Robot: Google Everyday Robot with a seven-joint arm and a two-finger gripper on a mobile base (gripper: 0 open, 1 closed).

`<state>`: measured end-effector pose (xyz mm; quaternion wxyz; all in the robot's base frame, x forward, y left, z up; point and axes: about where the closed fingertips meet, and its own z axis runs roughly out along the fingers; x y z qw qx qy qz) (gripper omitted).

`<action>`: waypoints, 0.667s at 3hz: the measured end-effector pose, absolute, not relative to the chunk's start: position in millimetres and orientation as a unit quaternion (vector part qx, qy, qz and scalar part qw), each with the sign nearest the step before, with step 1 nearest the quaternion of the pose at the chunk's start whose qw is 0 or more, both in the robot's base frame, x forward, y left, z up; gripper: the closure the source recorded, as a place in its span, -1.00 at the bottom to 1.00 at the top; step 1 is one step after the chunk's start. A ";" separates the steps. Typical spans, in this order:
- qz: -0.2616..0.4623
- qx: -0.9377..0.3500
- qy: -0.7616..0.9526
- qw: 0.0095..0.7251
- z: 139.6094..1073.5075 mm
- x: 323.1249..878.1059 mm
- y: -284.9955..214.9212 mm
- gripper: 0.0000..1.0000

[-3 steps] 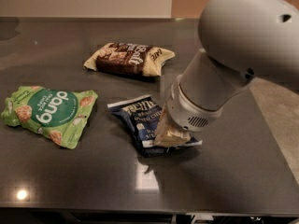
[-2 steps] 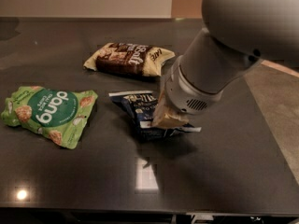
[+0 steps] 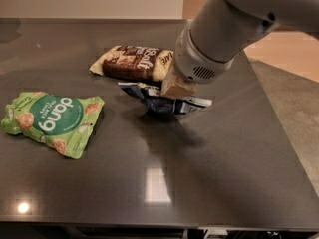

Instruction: Move blue chip bag near brown chip bag

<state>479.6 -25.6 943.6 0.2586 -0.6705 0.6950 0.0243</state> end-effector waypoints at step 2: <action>-0.009 -0.613 0.726 0.310 979.7 535.6 -46.6 1.00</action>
Offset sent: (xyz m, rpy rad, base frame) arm 0.0889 -0.0414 0.0567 0.0843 -0.1454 -0.2414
